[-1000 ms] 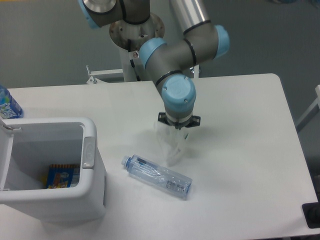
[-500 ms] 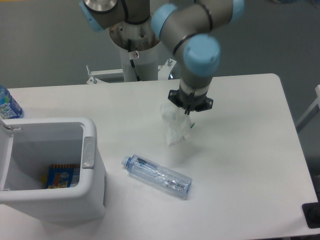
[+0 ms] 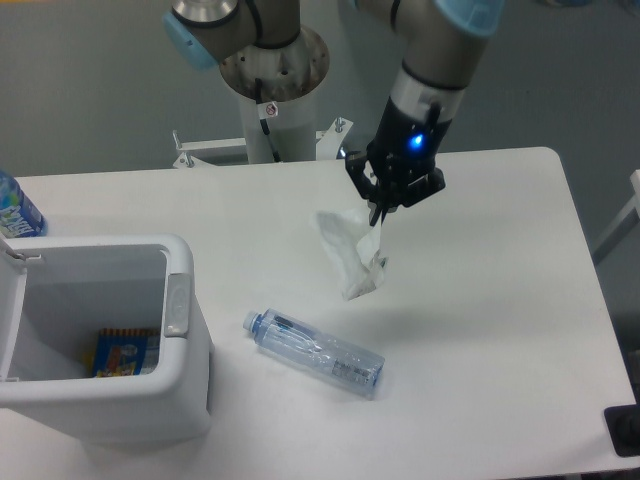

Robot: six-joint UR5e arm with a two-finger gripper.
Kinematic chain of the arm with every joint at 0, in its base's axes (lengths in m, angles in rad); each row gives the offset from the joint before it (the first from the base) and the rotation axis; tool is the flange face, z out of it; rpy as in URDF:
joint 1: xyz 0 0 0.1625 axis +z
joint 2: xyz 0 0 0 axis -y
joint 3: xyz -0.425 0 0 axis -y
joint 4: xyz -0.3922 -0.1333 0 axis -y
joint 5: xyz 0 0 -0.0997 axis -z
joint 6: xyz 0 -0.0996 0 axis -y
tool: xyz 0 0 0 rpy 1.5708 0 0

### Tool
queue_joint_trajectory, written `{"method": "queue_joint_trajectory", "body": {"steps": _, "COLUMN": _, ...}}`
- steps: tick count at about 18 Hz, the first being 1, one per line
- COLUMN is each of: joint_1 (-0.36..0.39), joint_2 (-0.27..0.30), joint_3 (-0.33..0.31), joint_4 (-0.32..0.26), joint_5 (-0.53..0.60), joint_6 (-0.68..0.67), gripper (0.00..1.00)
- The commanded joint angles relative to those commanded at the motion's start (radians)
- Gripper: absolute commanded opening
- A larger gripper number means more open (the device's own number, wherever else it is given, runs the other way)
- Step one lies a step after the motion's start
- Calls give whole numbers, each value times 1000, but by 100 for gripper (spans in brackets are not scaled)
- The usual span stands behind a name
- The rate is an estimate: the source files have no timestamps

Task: Place the trash in the trash can
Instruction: 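Lift the tissue and carry it over the white trash bin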

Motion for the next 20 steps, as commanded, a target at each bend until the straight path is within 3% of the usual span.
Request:
{"method": "queue_joint_trajectory", "body": {"steps": 4, "joint_1": -8, "joint_2": -3, "joint_3": 19, "joint_4": 144, "joint_5": -120, "joint_6": -235, "gripper": 5}}
{"method": "queue_joint_trajectory", "body": {"steps": 8, "joint_1": -44, "joint_2": -9, "joint_3": 20, "joint_4": 258, "joint_5": -135, "joint_6": -391, "gripper": 5}}
{"method": "queue_joint_trajectory", "body": {"steps": 14, "joint_1": -144, "joint_2": -12, "joint_3": 63, "joint_4": 270, "joint_5": -134, "joint_6": -427, "gripper": 5}}
{"method": "queue_joint_trajectory", "body": {"steps": 20, "joint_1": -288, "joint_2": -3, "joint_3": 55, "joint_4": 267, "joint_5": -123, "joint_6": -430, "gripper": 5}}
